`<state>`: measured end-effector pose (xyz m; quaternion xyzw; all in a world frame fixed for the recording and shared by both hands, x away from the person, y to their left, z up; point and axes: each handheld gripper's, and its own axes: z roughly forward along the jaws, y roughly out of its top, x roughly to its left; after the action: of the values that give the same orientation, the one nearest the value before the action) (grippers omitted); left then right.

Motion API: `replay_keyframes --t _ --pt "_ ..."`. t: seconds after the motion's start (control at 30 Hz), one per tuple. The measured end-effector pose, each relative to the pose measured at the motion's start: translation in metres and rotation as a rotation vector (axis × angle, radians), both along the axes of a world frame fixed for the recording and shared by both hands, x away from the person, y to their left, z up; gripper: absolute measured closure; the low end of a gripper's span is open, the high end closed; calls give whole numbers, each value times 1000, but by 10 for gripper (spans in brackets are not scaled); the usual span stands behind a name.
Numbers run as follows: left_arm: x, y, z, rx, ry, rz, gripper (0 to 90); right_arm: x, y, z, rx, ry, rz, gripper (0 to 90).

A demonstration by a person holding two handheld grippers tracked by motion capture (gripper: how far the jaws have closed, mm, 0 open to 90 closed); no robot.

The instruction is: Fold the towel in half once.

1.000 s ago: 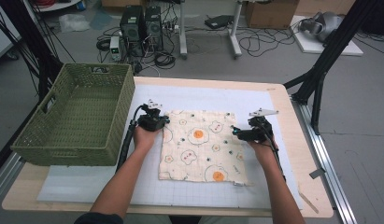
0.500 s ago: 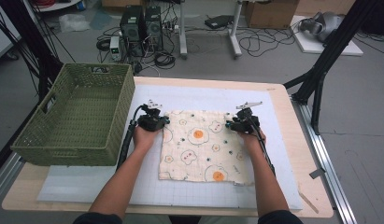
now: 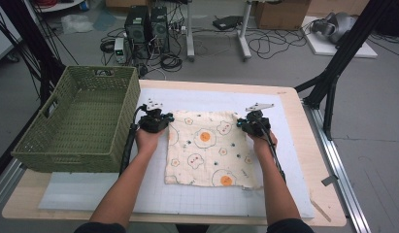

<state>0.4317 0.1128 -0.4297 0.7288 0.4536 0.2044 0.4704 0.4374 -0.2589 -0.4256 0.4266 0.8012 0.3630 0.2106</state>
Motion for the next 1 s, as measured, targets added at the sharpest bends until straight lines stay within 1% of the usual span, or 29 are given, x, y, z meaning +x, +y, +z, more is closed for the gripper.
replay_keyframes --t 0.07,0.17,0.2,0.27,0.37,0.43,0.47,0.63,0.7,0.73,0.8,0.83,0.87,0.9,0.93,1.0 --pt "-3 1 3 -5 0 -18 859 -3 -1 3 -1 -9 12 861" --pt "-9 0 9 1 1 -63 858 -11 -4 8 28 -22 23 861" --pt "-11 0 11 3 -2 -75 858 -13 -5 9 30 -29 26 861" --pt "-16 -3 15 14 -12 -93 858 -20 -8 11 39 -31 29 861" --pt "-23 -6 22 12 -26 -117 858 -29 -11 13 49 -39 41 861" --pt "-29 -7 26 9 -46 -126 858 -35 -12 14 53 -44 46 861" --pt "-32 -7 27 7 -52 -133 858 -38 -13 16 52 -38 52 860" --pt "-44 -3 28 -11 -54 -142 858 -51 -11 28 46 -66 78 860" --pt "-49 -1 28 -7 -59 -141 858 -56 -10 31 44 -71 87 860" --pt "-52 1 27 -14 -56 -143 858 -59 -10 32 46 -77 89 860" --pt "-57 3 25 -19 -58 -144 858 -65 -10 32 47 -85 95 860" --pt "-60 3 24 -12 -45 -154 858 -68 -11 31 46 -83 97 859" --pt "-62 3 24 -5 -49 -159 857 -72 -11 30 41 -86 100 859" --pt "-66 4 23 -7 -61 -161 857 -75 -11 29 41 -81 101 859" --pt "-69 4 22 -9 -59 -165 857 -78 -12 27 38 -79 105 859" --pt "-75 3 20 2 -60 -176 857 -83 -15 24 40 -75 104 858"
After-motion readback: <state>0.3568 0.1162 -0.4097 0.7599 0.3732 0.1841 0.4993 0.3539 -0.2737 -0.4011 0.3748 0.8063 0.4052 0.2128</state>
